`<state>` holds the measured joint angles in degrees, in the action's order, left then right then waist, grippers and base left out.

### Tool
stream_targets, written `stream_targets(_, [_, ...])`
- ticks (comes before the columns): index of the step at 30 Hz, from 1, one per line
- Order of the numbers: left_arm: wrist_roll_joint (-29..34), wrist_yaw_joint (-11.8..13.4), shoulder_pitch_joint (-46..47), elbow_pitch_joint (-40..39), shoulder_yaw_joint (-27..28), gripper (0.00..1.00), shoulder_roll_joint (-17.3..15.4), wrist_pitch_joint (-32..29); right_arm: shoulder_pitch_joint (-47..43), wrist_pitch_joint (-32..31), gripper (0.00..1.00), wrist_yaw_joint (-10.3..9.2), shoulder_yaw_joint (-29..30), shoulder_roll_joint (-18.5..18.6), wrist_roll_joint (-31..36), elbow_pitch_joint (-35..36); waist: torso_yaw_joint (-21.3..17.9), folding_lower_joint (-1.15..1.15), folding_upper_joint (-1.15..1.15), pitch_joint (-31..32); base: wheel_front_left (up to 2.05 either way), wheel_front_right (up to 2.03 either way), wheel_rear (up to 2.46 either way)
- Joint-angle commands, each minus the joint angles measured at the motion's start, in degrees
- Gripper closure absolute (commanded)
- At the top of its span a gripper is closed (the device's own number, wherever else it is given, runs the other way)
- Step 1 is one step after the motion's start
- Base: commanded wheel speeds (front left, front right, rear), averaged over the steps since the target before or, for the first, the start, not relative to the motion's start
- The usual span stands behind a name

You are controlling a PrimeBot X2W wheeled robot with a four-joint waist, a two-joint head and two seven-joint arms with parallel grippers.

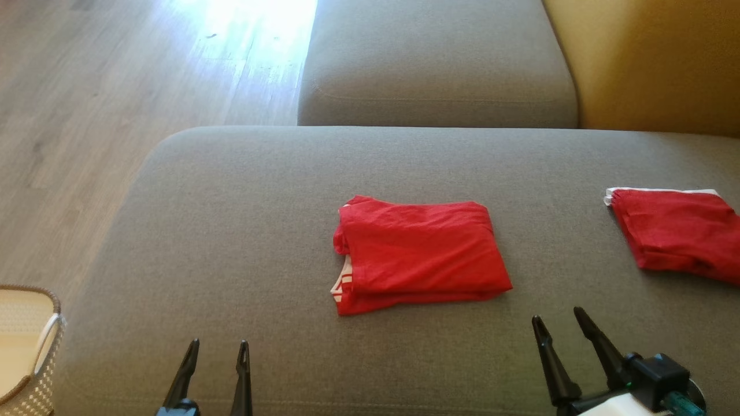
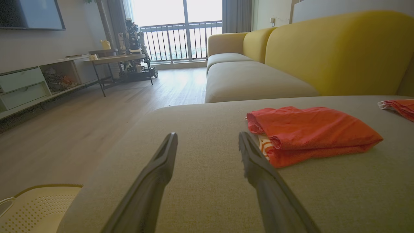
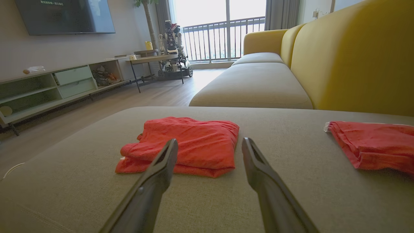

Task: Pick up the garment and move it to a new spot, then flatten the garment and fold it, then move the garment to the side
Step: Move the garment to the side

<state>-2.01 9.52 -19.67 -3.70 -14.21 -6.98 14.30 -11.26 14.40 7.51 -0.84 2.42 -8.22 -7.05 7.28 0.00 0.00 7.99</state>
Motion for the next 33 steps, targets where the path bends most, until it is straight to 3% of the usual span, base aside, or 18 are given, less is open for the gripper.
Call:
stream_targets(1, [0.9, -0.2, 2.5, -1.6, 1.9, 0.00, 0.7, 0.7, 2.5, 0.6, 0.00, -0.02, -1.6, 0.5, -0.4, 0.9, 0.7, 0.00, 0.00, -0.1, 0.00, 0.00, 0.00])
stream_targets(5, [1.4, -0.2, 2.6, -1.1, 1.6, 0.00, 0.6, 0.7, 3.8, 0.6, 0.00, -0.02, -2.9, 0.5, -4.0, -4.0, 2.6, 0.00, 0.00, -0.2, 0.00, 0.00, 0.00])
stream_targets(9, [1.7, -0.5, 2.8, -0.6, 1.1, 0.00, 0.4, 0.7, 8.8, 0.6, 0.00, -0.02, -3.4, 0.5, -12.0, -14.1, 4.9, 0.00, 0.00, -0.6, 0.00, 0.00, 0.00])
stream_targets(15, [1.7, -1.4, 3.1, 0.1, 0.1, 0.00, 0.0, 0.7, 21.7, 0.2, 0.00, -0.02, 2.0, 0.7, -16.2, -32.4, 8.5, 0.00, 0.00, -1.2, 0.00, 0.00, 0.00])
stream_targets(21, [1.6, -1.8, 3.3, 0.4, -0.3, 0.00, -0.1, 0.7, 30.6, -1.9, 0.00, -0.02, 6.7, 2.8, -17.8, -44.9, 11.1, 0.00, 0.00, -1.9, 0.00, 0.00, 0.00])
stream_targets(25, [1.1, -2.3, 3.6, 0.1, -0.7, 0.00, 0.2, 0.7, 35.2, -4.5, 0.00, -0.02, 8.9, 3.4, -22.2, -51.4, 12.9, 0.00, 0.00, -2.7, 0.00, 0.00, 0.00])
stream_targets(33, [1.1, -3.9, 4.6, -0.3, -2.1, 0.00, 0.6, 0.7, 39.9, -3.9, 0.00, -0.02, 9.1, 6.3, -23.6, -59.2, 16.1, 0.00, 0.00, -5.0, 0.00, 0.00, 0.00])
